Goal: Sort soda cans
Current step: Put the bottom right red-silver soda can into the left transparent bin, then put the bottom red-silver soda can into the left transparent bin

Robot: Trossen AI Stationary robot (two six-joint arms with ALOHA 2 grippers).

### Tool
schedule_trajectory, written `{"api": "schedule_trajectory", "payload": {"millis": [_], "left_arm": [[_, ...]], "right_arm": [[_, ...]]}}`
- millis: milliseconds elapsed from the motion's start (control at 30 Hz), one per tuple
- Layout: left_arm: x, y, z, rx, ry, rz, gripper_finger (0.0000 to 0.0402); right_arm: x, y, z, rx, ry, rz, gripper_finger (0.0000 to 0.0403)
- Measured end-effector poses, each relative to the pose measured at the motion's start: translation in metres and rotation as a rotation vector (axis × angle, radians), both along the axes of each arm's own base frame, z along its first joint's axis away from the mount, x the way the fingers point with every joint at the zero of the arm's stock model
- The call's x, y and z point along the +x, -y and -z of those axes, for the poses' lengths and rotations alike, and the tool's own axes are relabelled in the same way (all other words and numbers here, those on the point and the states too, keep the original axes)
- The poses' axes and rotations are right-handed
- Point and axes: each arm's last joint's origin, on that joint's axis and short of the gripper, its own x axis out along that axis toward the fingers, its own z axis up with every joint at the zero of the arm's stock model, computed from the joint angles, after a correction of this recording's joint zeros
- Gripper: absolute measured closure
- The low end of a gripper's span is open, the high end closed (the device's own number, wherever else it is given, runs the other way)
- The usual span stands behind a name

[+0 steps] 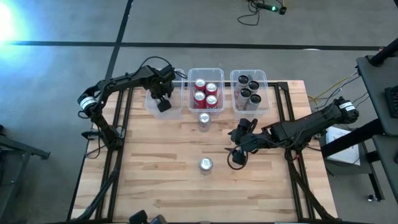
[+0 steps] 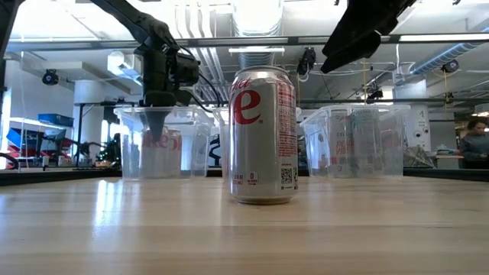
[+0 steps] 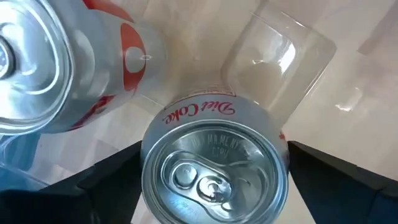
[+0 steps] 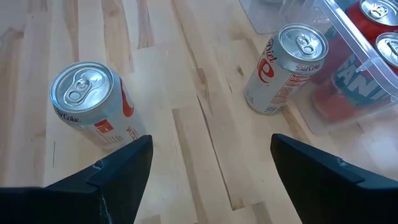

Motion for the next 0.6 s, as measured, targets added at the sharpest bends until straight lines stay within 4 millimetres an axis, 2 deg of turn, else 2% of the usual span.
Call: {"api": "schedule_trajectory", "payload": {"millis": [133,233,433,600], "left_arm": [[-0.002,0.002,-0.004,-0.021,-0.022,0.000,0.0040],[0.000,0.002,-0.020,-0.027,-0.026,0.000,0.0039],[0.008,0.011,-0.071,-0.003,0.004,0.036,0.0039],[0.016,0.031,-0.120,0.066,0.153,0.077,0.0039]], "right_arm": [[0.001,0.000,-0.001,-0.009,0.008,-0.012,0.0069],[0.004,-0.001,-0.004,-0.024,0.046,-0.042,0.0060],[0.011,-0.010,-0.002,0.011,0.155,-0.276,0.0056],[0.012,-0.011,0.010,0.012,0.135,-0.292,0.0056]]}}
